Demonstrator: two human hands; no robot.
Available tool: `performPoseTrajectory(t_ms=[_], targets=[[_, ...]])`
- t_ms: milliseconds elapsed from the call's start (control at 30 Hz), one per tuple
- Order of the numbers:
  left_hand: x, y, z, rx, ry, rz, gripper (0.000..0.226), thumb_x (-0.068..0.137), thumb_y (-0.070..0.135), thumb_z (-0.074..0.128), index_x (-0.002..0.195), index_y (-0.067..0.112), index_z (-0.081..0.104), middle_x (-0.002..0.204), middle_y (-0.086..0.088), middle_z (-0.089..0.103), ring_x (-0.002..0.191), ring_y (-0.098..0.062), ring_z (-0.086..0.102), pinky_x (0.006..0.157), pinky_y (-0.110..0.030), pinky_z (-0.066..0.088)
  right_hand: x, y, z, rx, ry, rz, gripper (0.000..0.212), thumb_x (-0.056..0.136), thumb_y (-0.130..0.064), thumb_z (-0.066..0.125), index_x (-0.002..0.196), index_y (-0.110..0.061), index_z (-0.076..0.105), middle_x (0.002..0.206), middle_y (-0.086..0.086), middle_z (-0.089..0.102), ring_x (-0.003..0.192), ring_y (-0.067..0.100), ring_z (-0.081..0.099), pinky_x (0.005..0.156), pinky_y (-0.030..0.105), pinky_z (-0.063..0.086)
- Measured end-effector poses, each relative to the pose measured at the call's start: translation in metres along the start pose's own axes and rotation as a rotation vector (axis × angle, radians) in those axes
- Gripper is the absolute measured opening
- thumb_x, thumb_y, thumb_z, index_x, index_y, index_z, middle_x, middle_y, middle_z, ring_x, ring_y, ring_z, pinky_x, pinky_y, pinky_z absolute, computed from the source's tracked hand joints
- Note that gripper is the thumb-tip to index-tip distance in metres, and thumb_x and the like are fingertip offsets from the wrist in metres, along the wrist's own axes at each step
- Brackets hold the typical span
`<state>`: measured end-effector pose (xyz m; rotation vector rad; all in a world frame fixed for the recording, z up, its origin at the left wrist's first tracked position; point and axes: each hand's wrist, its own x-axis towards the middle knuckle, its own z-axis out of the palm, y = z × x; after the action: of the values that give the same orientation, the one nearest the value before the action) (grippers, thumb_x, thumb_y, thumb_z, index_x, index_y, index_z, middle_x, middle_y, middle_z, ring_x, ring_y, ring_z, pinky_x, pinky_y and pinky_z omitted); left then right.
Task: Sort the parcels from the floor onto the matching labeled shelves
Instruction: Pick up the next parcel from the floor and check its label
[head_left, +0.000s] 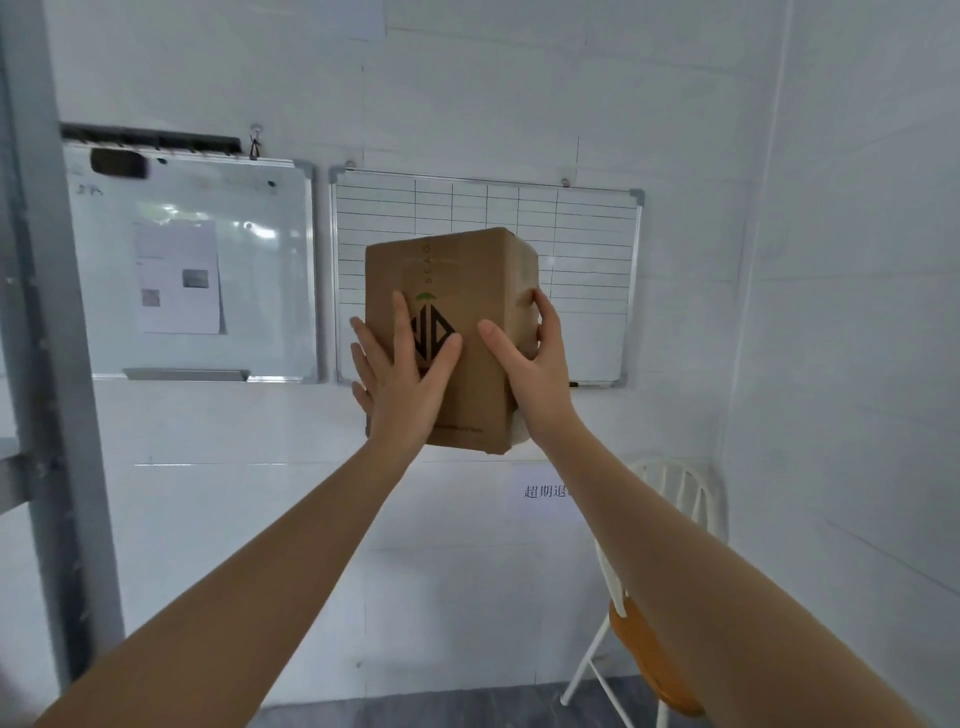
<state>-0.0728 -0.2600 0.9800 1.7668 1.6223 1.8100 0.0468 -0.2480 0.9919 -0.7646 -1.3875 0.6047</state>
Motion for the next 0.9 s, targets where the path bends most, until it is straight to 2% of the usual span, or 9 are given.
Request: performPoseTrajectory(t_ms=[100,200,267,333,400,467,600,700,900], targets=[[0.000,0.006,0.001,-0.092,-0.023,-0.059,0.075,0.082,0.068,0.033,0.143,0.046,-0.005,0.158,-0.003,-0.016,0.145,-0.026,-0.008,0.116,-0.054,0.000,-0.001,-0.004,-0.015,0.048,-0.042,0.029,0.074,0.081,-0.050,0.065,0.144,-0.033,0.031,0.140,-0.001,0.044,0.122,0.016,0.051,0.092,0.029,0.051],[0.003,0.012,0.000,-0.207,-0.048,-0.078,0.083,0.070,0.078,0.031,0.141,0.051,-0.001,0.159,0.001,-0.007,0.146,-0.024,0.000,0.115,-0.056,0.007,-0.003,-0.009,-0.029,0.103,-0.052,0.053,0.056,0.092,-0.038,0.055,0.143,-0.023,0.036,0.123,-0.002,0.055,0.102,0.011,0.058,0.074,0.018,0.048],[0.004,0.014,0.000,-0.281,-0.095,-0.065,0.081,0.062,0.087,0.033,0.134,0.061,0.008,0.157,0.005,0.010,0.144,-0.023,0.015,0.113,-0.056,0.019,-0.003,-0.011,-0.035,0.111,-0.099,0.046,0.041,0.090,-0.031,0.059,0.128,-0.015,0.052,0.106,-0.002,0.064,0.091,0.010,0.063,0.071,0.022,0.052],[0.002,0.019,0.000,-0.420,-0.207,-0.053,0.078,0.065,0.084,0.041,0.135,0.060,0.015,0.150,0.005,0.031,0.133,-0.018,0.039,0.105,-0.050,0.037,-0.005,-0.012,-0.035,0.185,-0.150,0.057,0.024,0.088,-0.025,0.063,0.110,-0.014,0.060,0.096,-0.001,0.069,0.086,0.014,0.068,0.070,0.023,0.056],[-0.004,0.029,0.002,-0.568,-0.289,-0.046,0.067,0.083,0.061,0.046,0.142,0.044,0.019,0.131,0.006,0.053,0.105,-0.005,0.062,0.081,-0.027,0.056,-0.008,-0.010,-0.031,0.258,-0.166,0.046,0.029,0.087,-0.021,0.065,0.115,-0.016,0.058,0.102,0.003,0.070,0.089,0.017,0.070,0.073,0.026,0.058],[-0.007,0.037,0.005,-0.617,-0.324,-0.014,0.057,0.091,0.039,0.046,0.142,0.036,0.021,0.111,0.013,0.060,0.083,0.002,0.068,0.064,-0.017,0.055,-0.012,-0.007,-0.027,0.327,-0.162,0.049,0.046,0.087,-0.022,0.065,0.130,-0.019,0.048,0.116,0.007,0.067,0.098,0.020,0.069,0.080,0.033,0.059],[-0.011,0.040,0.006,-0.594,-0.243,0.018,0.071,0.085,0.033,0.061,0.144,0.036,0.021,0.118,0.012,0.056,0.097,-0.002,0.062,0.079,-0.024,0.055,-0.016,-0.005,-0.026,0.384,-0.135,0.085,0.051,0.093,-0.030,0.057,0.140,-0.024,0.040,0.127,0.006,0.062,0.107,0.021,0.066,0.085,0.035,0.057],[-0.012,0.033,0.005,-0.608,-0.177,0.007,0.076,0.080,0.033,0.067,0.143,0.033,0.025,0.126,0.007,0.053,0.104,-0.009,0.060,0.081,-0.028,0.055,-0.013,-0.009,-0.024,0.323,-0.140,0.029,0.047,0.097,-0.038,0.045,0.143,-0.031,0.039,0.135,0.001,0.057,0.116,0.018,0.061,0.096,0.039,0.052],[-0.014,0.029,0.007,-0.697,-0.081,-0.034,0.066,0.081,0.025,0.066,0.138,0.028,0.031,0.104,0.018,0.055,0.089,0.001,0.060,0.058,-0.008,0.050,-0.016,-0.016,-0.019,0.249,-0.164,-0.078,0.046,0.098,-0.034,0.046,0.143,-0.036,0.037,0.144,-0.005,0.048,0.125,0.015,0.053,0.102,0.040,0.048]])
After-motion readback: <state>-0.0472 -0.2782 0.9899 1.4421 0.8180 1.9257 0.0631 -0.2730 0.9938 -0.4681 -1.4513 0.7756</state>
